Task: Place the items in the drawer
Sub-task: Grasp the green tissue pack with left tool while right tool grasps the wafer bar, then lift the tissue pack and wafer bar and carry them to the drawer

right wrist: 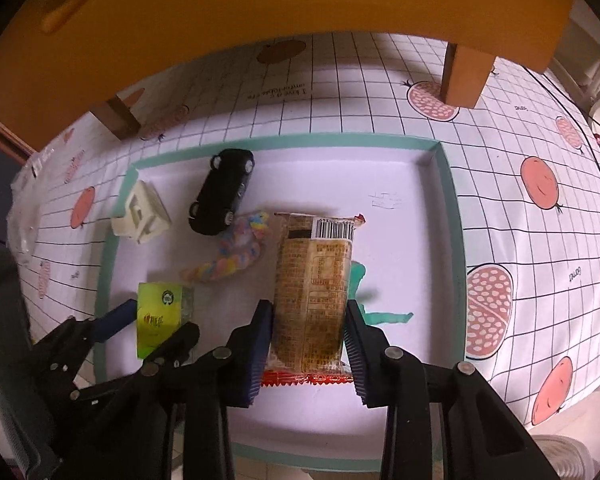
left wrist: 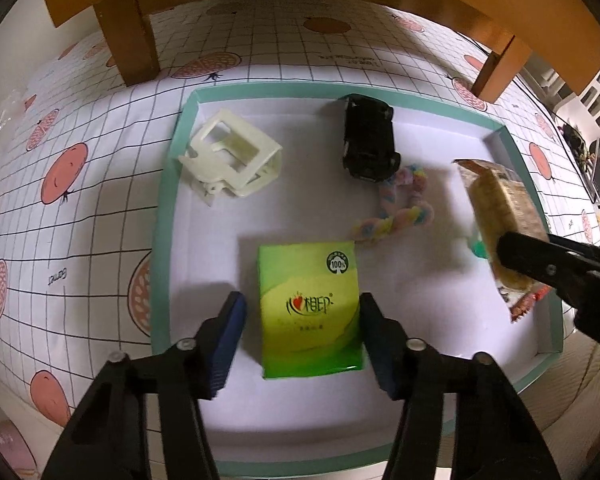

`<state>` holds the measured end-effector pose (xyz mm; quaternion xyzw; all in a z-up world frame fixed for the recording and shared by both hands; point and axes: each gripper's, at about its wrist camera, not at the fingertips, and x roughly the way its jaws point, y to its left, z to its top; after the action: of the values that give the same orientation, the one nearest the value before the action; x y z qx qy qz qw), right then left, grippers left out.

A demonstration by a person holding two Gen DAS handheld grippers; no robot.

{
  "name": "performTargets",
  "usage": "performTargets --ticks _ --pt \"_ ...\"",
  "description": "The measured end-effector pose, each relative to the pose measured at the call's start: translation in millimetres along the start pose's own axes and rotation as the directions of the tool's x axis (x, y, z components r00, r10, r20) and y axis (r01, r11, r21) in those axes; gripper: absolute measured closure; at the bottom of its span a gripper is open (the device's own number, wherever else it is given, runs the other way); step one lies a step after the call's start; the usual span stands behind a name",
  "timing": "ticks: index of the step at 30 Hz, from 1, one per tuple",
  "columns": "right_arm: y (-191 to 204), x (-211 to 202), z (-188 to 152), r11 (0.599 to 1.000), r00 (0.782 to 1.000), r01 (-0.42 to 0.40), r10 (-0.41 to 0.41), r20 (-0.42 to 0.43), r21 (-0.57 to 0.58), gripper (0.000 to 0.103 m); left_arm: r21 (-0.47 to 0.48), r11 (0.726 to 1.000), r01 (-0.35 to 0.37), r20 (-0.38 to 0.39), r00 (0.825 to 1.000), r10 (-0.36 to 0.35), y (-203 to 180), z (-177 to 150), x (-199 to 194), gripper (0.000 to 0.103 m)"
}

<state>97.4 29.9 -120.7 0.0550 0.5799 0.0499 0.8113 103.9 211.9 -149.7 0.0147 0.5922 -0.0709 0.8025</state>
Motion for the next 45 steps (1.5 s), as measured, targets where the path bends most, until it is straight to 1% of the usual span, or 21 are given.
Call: performTargets --ticks 1,2,9,13,17,25,32,37,40,43,45 --pt "-0.4 -1.6 -0.7 1.0 1.0 -0.005 0.005 0.002 0.005 0.066 0.0 1.0 -0.004 0.001 1.0 0.004 0.7 -0.4 -0.4 0.053" --pt "-1.6 -3.1 -1.4 1.0 1.0 -0.008 0.008 0.004 0.009 0.066 -0.001 1.0 -0.007 0.003 1.0 0.007 1.4 -0.7 -1.0 0.054" --pt "-6.7 -13.1 -5.5 0.999 0.999 -0.029 0.029 0.024 0.035 0.066 -0.037 0.999 0.026 -0.009 1.0 -0.027 8.9 -6.5 -5.0 0.055" --pt "-12.8 -19.2 -7.7 0.998 0.999 -0.037 0.035 0.029 0.056 0.066 -0.049 0.999 0.021 -0.005 1.0 -0.021 12.1 -7.7 -7.9 0.055" --pt "-15.1 -21.6 -9.3 0.997 0.999 -0.029 0.027 0.031 0.065 0.066 -0.054 0.998 0.025 0.015 1.0 -0.024 15.1 -5.6 -16.7 0.055" --pt "-13.1 -30.0 -12.2 0.999 0.999 -0.017 0.015 0.044 0.048 0.066 -0.041 0.999 0.035 0.062 0.998 -0.032 11.7 1.5 -38.1 0.055" --pt "-11.7 -43.0 -11.4 0.999 0.997 -0.015 0.011 0.074 0.047 0.066 -0.037 0.998 0.054 0.1 0.994 -0.05 6.9 11.8 -54.0 0.055" --pt "-6.4 -63.0 -10.1 1.0 0.993 -0.016 0.013 0.121 0.027 0.066 -0.016 0.997 0.075 0.147 0.987 -0.072 -2.7 19.7 -73.6 0.055" --pt "-6.2 -76.1 -7.3 0.999 0.989 -0.03 0.024 0.147 0.039 0.066 0.003 0.996 0.091 0.182 0.979 -0.09 -8.8 24.7 -89.5 0.055" --pt "-5.9 -92.2 -2.8 0.998 0.983 -0.043 0.033 0.181 0.048 0.066 0.023 0.994 0.108 0.225 0.968 -0.11 -13.9 30.5 -109.2 0.055" --pt "-6.1 -105.2 0.4 0.997 0.977 -0.055 0.042 0.208 0.056 0.066 0.034 0.992 0.123 0.258 0.958 -0.128 -17.0 34.3 -124.2 0.055"
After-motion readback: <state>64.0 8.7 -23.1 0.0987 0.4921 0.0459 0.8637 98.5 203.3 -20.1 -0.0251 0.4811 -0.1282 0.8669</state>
